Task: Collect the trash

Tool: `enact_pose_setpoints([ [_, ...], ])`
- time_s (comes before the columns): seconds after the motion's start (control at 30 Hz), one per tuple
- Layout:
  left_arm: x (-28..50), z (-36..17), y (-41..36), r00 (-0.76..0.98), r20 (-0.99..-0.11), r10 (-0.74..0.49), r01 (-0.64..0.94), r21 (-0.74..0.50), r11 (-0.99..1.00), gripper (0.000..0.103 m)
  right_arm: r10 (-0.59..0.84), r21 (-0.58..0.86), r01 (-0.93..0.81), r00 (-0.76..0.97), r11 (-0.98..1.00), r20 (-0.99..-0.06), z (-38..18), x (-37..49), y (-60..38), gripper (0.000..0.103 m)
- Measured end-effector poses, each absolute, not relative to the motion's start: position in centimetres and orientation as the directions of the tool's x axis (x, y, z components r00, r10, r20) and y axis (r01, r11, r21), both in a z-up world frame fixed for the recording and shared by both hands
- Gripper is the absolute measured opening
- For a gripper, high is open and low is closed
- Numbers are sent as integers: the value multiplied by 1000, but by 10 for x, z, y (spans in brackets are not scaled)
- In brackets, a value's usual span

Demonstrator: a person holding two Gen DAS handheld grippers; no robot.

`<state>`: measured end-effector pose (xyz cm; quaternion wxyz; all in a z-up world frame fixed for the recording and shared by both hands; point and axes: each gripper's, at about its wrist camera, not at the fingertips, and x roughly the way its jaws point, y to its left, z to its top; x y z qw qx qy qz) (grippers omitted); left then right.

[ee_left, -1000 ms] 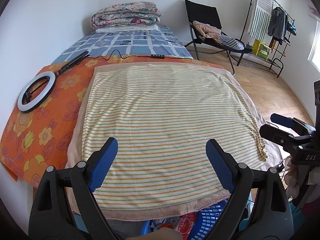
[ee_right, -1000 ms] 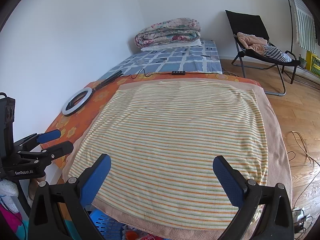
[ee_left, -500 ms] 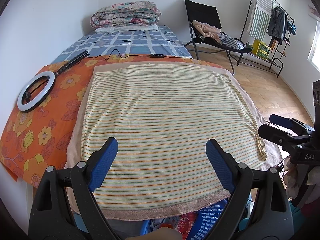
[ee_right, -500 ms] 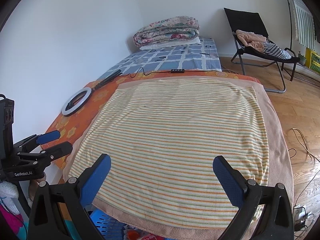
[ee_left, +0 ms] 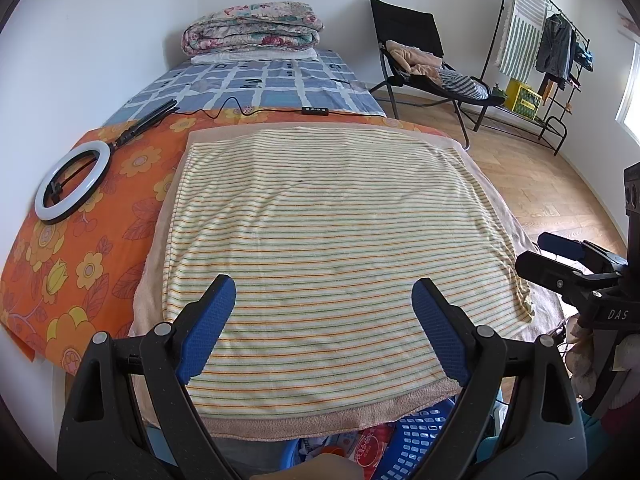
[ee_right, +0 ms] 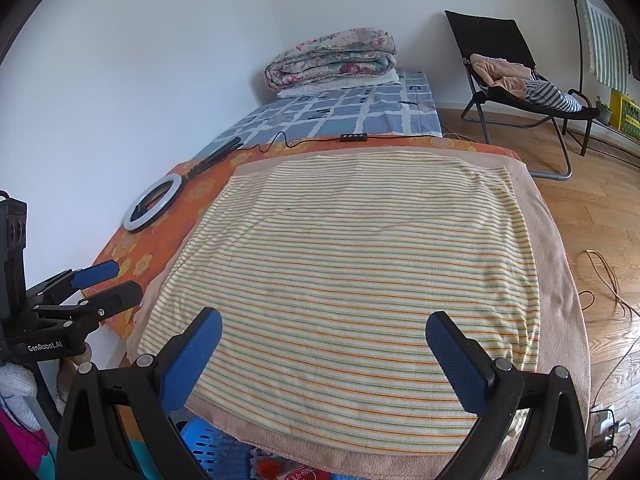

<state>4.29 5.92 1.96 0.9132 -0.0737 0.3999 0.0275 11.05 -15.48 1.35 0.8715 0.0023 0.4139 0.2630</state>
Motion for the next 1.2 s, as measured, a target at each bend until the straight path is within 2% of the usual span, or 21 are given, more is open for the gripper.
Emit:
enact_pose_setpoints([
  [0.5, 43, 20, 60, 685, -729, -7, -112, -115, 987, 92, 462, 225, -455, 517, 861, -721, 12, 109, -155, 103],
  [0.93, 37, 21, 56, 692, -720, 48, -147, -76, 986, 92, 460, 234, -446, 509, 864, -727, 7, 106, -156, 103],
  [1.0, 36, 22, 56, 694, -718, 49, -149, -77, 986, 97, 459, 236, -443, 509, 865, -728, 7, 106, -156, 103],
  [1.03, 36, 22, 56, 696, -716, 50, -152, -79, 985, 103, 459, 237, -441, 509, 866, -729, 7, 106, -156, 103],
  [1.2, 33, 28, 58, 713, -699, 43, -153, -95, 984, 103, 457, 237, -439, 507, 867, -731, 7, 106, -154, 103],
])
